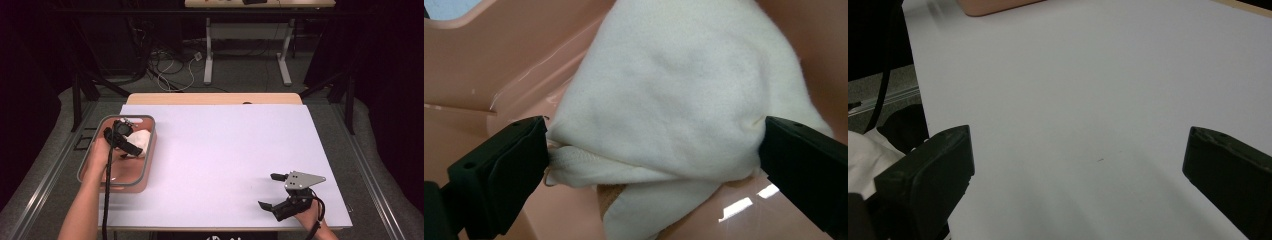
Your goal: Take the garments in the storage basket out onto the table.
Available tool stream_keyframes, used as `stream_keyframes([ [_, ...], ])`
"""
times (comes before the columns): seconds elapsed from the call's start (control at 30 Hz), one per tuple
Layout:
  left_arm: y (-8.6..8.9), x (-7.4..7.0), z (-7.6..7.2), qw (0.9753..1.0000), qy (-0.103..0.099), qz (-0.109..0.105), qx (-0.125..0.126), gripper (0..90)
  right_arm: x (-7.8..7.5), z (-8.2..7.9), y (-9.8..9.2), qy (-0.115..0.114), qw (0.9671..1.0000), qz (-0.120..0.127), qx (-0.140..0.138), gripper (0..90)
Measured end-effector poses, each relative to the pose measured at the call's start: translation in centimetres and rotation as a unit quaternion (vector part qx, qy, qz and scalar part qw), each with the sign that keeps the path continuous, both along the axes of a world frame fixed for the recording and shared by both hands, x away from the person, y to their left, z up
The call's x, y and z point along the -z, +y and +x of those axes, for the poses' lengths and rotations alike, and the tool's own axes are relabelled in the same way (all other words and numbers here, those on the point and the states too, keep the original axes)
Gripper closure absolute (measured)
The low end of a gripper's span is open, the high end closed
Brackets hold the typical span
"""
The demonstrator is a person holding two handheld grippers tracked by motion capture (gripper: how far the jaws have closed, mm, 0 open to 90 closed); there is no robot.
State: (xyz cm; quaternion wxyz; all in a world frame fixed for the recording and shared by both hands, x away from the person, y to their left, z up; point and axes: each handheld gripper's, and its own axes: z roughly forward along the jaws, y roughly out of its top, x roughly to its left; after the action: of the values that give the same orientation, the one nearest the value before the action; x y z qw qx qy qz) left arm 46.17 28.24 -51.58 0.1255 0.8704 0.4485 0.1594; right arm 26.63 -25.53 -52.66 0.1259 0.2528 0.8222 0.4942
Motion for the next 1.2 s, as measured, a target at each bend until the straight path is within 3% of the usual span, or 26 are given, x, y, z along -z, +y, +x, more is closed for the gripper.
stream_keyframes([
  [0.37,-0.3,0.7,0.5,0.9996,0.026,0.012,-0.003,1.4,0.0,-0.1,0.1,0.002,1.0000,0.001,-0.003,0.0],
  [0.77,-0.3,1.3,1.0,0.9981,0.058,-0.007,-0.018,1.8,0.0,0.0,0.2,0.004,1.0000,0.004,-0.003,0.0],
  [1.2,-0.1,1.3,1.0,0.9973,0.067,-0.025,-0.019,8.2,-0.2,0.0,0.1,0.001,1.0000,0.007,-0.004,0.0],
])
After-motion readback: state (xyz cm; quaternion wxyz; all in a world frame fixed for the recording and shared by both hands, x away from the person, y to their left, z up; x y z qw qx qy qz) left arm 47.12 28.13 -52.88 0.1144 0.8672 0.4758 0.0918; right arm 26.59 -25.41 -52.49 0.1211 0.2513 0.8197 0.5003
